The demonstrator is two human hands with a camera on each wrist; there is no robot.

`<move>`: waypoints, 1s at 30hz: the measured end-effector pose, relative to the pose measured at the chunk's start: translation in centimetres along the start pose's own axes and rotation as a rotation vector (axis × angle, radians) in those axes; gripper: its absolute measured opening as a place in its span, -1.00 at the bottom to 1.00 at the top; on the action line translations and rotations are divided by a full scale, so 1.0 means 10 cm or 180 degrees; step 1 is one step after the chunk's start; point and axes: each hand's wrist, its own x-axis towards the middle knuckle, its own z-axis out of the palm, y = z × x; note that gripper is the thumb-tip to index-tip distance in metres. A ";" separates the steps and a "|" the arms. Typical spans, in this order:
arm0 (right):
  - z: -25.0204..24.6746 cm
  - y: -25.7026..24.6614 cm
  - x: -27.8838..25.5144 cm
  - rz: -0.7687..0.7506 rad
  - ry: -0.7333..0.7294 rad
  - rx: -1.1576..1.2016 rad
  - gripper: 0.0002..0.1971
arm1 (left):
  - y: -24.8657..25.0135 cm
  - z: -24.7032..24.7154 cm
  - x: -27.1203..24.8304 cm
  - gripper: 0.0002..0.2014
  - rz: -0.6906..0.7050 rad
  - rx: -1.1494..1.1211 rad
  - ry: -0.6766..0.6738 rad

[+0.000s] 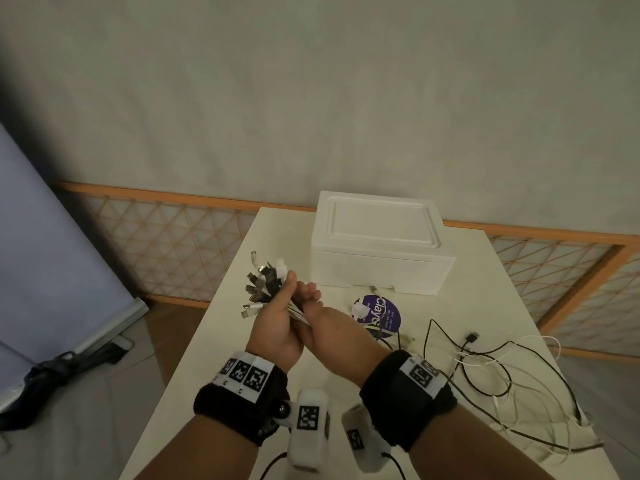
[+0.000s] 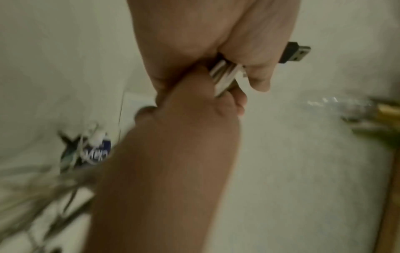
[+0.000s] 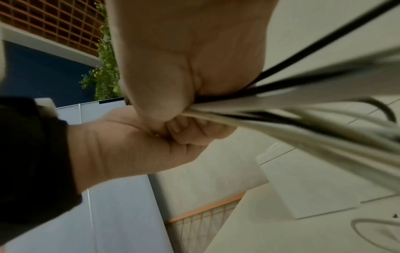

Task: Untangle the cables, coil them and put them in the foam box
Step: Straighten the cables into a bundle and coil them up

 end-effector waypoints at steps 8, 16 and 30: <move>0.00 0.12 -0.03 0.0059 -0.0125 -0.0599 -0.70 | 0.02 0.02 0.04 -0.57 -0.0017 -0.0146 0.0432; -0.24 1.16 -0.61 0.1343 -0.0453 -0.0941 -0.84 | 0.30 -0.41 0.16 -0.62 -0.0061 -0.0427 0.0560; -0.24 0.15 -0.11 0.0146 -0.0068 0.0668 -0.84 | -0.18 -0.02 0.03 -0.66 -0.0173 0.0121 0.0070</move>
